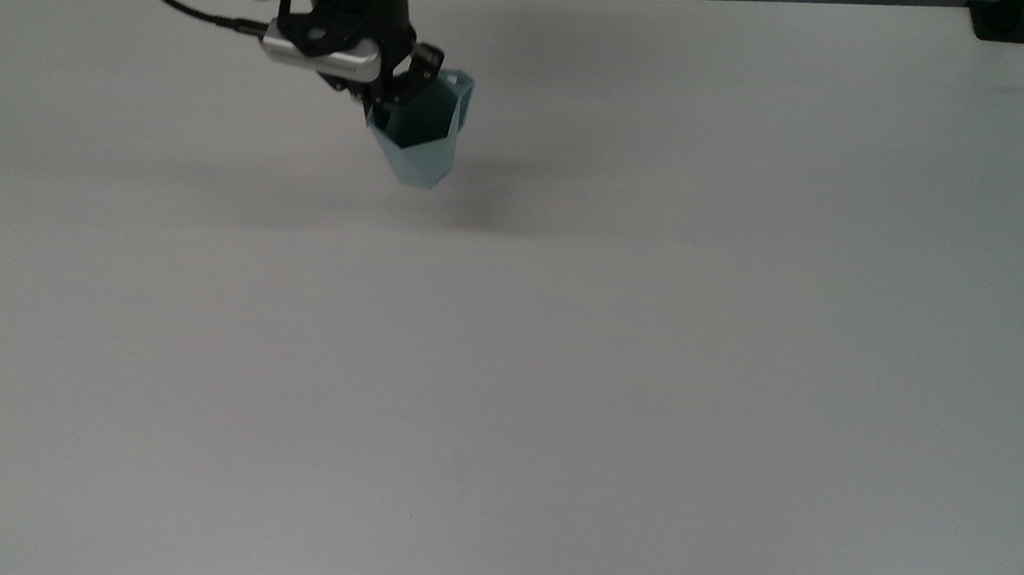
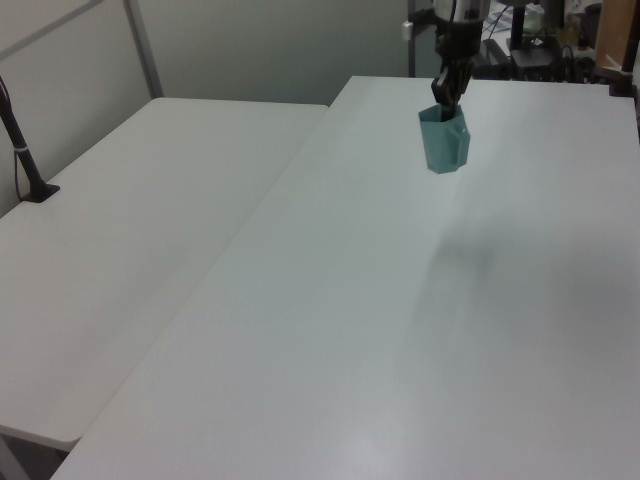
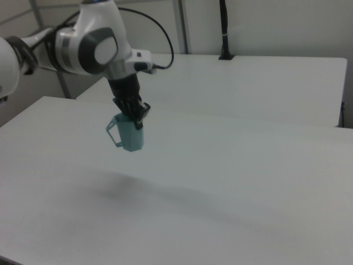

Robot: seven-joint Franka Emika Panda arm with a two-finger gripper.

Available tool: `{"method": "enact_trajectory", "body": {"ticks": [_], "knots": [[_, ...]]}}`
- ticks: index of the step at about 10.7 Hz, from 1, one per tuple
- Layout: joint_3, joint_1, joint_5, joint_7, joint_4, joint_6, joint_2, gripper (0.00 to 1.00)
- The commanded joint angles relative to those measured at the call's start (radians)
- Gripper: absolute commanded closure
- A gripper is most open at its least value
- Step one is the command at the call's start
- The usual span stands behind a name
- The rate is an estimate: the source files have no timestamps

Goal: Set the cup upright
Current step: 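Lift the cup and rotate it so the rim faces up, then lower the upright teal cup onto the table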

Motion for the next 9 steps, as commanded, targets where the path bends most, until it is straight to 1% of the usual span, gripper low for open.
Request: {"method": "enact_trajectory", "body": {"ticks": [1, 3, 5, 7, 9], "knots": [[0.007, -0.025, 0.065, -0.004, -0.138, 0.25, -0.001, 1.0], [0.007, -0.025, 0.065, -0.017, -0.184, 0.288, -0.007, 1.0], [0.007, -0.025, 0.065, -0.02, -0.205, 0.299, -0.002, 1.0], [0.009, -0.021, 0.065, -0.016, -0.279, 0.422, -0.001, 1.0], [0.009, -0.017, 0.065, -0.017, -0.297, 0.443, 0.004, 1.0]]}}
